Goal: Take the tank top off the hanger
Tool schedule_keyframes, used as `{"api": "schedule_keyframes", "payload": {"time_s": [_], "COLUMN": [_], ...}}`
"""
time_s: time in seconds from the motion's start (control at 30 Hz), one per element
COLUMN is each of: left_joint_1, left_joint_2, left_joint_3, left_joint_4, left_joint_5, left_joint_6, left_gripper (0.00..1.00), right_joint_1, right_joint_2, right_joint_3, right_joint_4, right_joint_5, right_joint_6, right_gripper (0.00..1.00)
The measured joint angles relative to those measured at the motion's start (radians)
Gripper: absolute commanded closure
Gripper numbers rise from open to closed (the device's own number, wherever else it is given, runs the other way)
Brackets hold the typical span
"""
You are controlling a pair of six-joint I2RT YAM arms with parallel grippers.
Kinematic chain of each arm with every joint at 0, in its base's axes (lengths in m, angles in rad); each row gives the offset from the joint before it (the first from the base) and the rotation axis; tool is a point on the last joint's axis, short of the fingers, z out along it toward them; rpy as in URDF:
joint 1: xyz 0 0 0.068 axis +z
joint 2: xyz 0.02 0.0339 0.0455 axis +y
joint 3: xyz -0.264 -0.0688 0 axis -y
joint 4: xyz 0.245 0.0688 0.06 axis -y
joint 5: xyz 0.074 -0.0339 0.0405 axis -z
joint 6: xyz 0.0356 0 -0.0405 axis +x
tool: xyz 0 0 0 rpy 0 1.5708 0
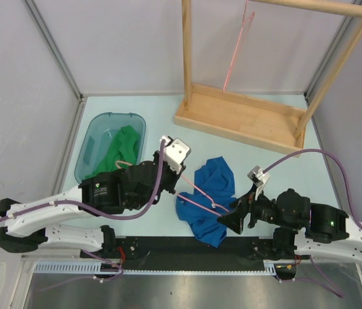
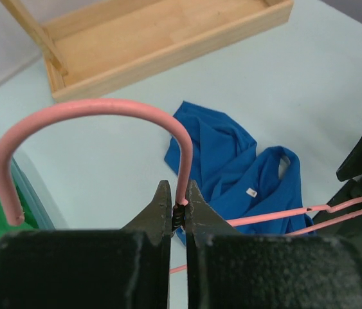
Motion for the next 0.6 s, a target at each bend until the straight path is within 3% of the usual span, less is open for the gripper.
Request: {"api": "schedule_keyframes", "payload": {"time_s": [0.13, 0.23, 0.33, 0.37, 0.43, 0.47, 0.53, 0.57, 0.6], "left_joint_1": [0.004, 0.007, 0.011, 0.012, 0.014, 0.017, 0.034, 0.044, 0.053], "left_joint_2": [-0.008, -0.011, -0.006, -0.004, 0.002, 0.005, 0.02, 0.027, 0.035], "left_joint_3": [0.001, 0.017, 0.055, 0.068, 0.086, 0.091, 0.098, 0.103, 0.108], "left_joint_4": [-0.06, -0.086, -0.104, -0.105, -0.105, -0.105, -0.11, -0.112, -0.114], "left_joint_5": [0.002, 0.008, 0.024, 0.029, 0.039, 0.044, 0.052, 0.055, 0.065], "left_joint_6": [-0.066, -0.084, -0.093, -0.097, -0.1, -0.098, -0.101, -0.099, -0.103], "left_gripper": [1.0, 1.0, 1.0, 1.0, 1.0, 0.83, 0.6, 0.41, 0.33], "right_joint_1": [0.0, 0.0, 0.0, 0.0, 0.0, 0.0, 0.016, 0.02, 0.021], "right_joint_2": [0.027, 0.071, 0.1, 0.104, 0.104, 0.104, 0.102, 0.1, 0.098], "right_joint_3": [0.0, 0.0, -0.004, -0.009, -0.021, -0.023, -0.023, -0.023, -0.022], "right_joint_4": [0.041, 0.063, 0.084, 0.093, 0.104, 0.108, 0.129, 0.129, 0.126], "right_joint_5": [-0.039, -0.049, -0.052, -0.053, -0.051, -0.055, -0.078, -0.077, -0.062], "right_joint_6": [-0.012, -0.018, -0.026, -0.027, -0.023, -0.036, -0.048, -0.047, -0.042], "right_gripper": [0.22, 0.37, 0.62, 0.82, 1.0, 1.0, 1.0, 1.0, 1.0]}}
